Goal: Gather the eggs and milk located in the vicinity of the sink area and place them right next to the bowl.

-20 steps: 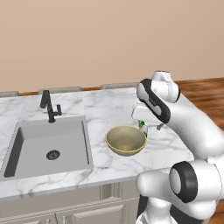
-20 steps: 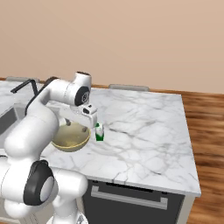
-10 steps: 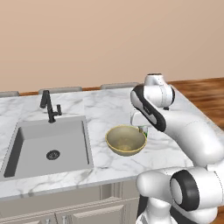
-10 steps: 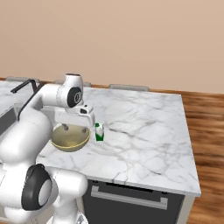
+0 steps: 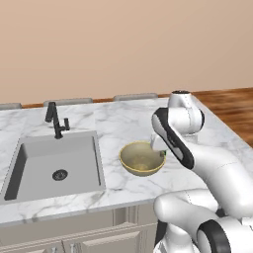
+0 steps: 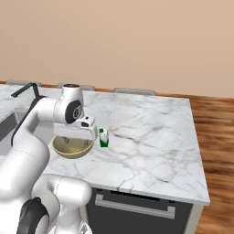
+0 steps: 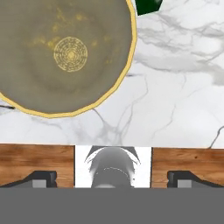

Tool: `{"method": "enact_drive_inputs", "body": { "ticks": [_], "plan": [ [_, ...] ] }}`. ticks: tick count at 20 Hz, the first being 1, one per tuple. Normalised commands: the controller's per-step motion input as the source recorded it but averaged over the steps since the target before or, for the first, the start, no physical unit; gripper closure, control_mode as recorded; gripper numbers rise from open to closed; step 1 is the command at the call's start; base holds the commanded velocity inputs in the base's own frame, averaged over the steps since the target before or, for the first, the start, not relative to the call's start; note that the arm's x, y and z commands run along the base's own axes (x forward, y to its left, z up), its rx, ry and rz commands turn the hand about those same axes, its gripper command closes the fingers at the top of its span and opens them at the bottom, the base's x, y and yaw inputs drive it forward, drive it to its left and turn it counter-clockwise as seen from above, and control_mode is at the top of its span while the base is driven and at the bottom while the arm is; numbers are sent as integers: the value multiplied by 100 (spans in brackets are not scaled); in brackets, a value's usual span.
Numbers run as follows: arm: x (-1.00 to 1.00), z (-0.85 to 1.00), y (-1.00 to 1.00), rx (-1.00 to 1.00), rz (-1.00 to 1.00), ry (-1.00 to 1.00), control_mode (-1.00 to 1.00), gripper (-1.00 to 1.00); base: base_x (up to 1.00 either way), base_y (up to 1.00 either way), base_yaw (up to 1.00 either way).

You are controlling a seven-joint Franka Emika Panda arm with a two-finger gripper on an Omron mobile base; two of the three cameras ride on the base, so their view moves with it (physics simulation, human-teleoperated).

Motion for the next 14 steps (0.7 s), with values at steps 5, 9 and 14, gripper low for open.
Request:
{"method": "enact_drive_inputs", "body": {
  "ticks": [5,9,14],
  "plan": [
    [-4,0,0,0,1,0,-100,-100,0,0,0],
    [-5,0,3,0,0,0,100,-100,-27,31,0],
    [0,0,0,0,0,0,100,-100,-57,66,0]
  ]
}}
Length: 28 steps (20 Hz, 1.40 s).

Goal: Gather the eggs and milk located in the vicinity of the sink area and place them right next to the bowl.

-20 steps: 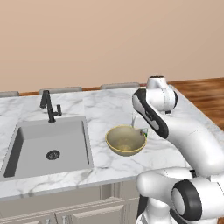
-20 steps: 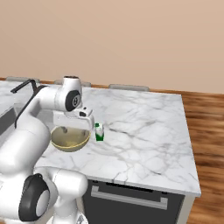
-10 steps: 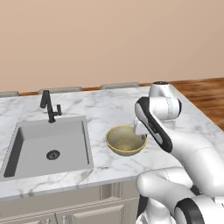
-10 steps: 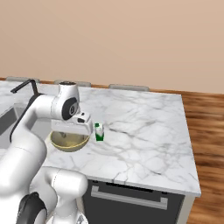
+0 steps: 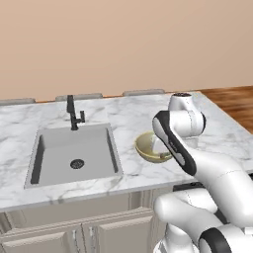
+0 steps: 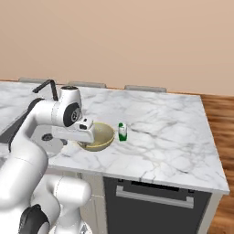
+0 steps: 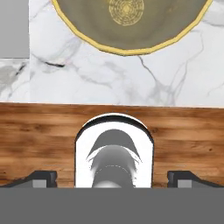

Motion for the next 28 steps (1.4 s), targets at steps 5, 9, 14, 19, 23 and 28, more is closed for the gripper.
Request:
{"method": "enact_drive_inputs", "body": {
  "ticks": [5,9,14,19,23,28],
  "plan": [
    [0,0,0,0,0,0,100,-100,-31,99,0],
    [0,0,0,0,0,0,100,-100,-5,100,0],
    [0,0,0,0,0,0,100,-100,0,100,0],
    [0,0,0,0,0,0,100,-100,0,100,0],
    [0,0,0,0,0,0,100,-100,0,100,0],
    [0,0,0,0,0,0,100,-100,1,86,0]
  ]
}}
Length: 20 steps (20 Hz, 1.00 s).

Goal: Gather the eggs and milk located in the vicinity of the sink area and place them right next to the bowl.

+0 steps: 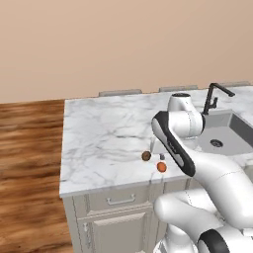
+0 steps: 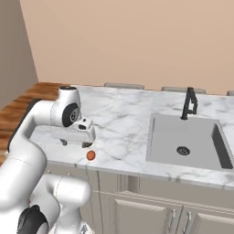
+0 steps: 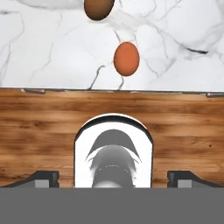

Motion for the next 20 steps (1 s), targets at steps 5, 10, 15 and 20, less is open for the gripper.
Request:
{"method": "enact_drive_inputs", "body": {
  "ticks": [5,10,15,20],
  "plan": [
    [-1,0,2,0,0,0,-100,-100,1,28,0],
    [2,0,0,0,0,0,-100,-100,0,0,0],
    [69,-12,-64,0,0,0,-100,-100,0,0,0],
    [58,-21,-52,0,0,0,-100,-100,0,0,0]
  ]
}}
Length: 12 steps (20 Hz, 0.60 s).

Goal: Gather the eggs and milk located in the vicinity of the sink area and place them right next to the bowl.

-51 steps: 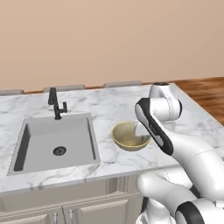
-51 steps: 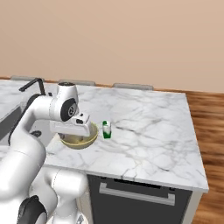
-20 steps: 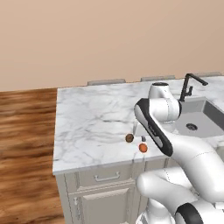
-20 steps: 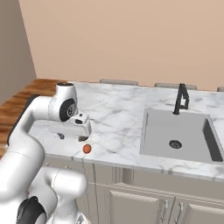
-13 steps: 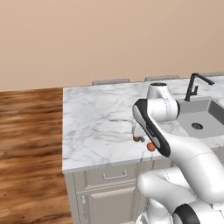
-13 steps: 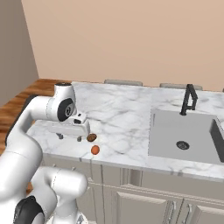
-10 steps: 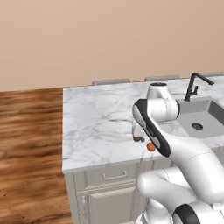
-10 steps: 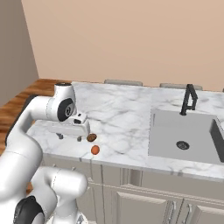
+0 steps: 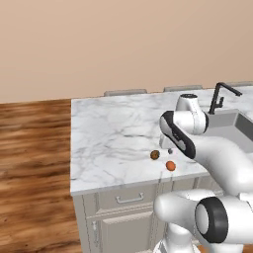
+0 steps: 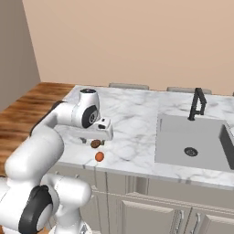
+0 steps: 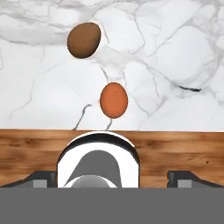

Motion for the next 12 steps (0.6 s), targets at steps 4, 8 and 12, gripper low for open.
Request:
{"method": "enact_drive_inputs", "body": {
  "ticks": [4,8,12],
  "plan": [
    [51,-18,-1,0,0,-9,-100,-100,0,0,0],
    [65,-23,0,0,0,-7,-100,-100,0,0,0],
    [47,-28,0,0,0,-10,-100,-100,0,0,0]
  ]
}}
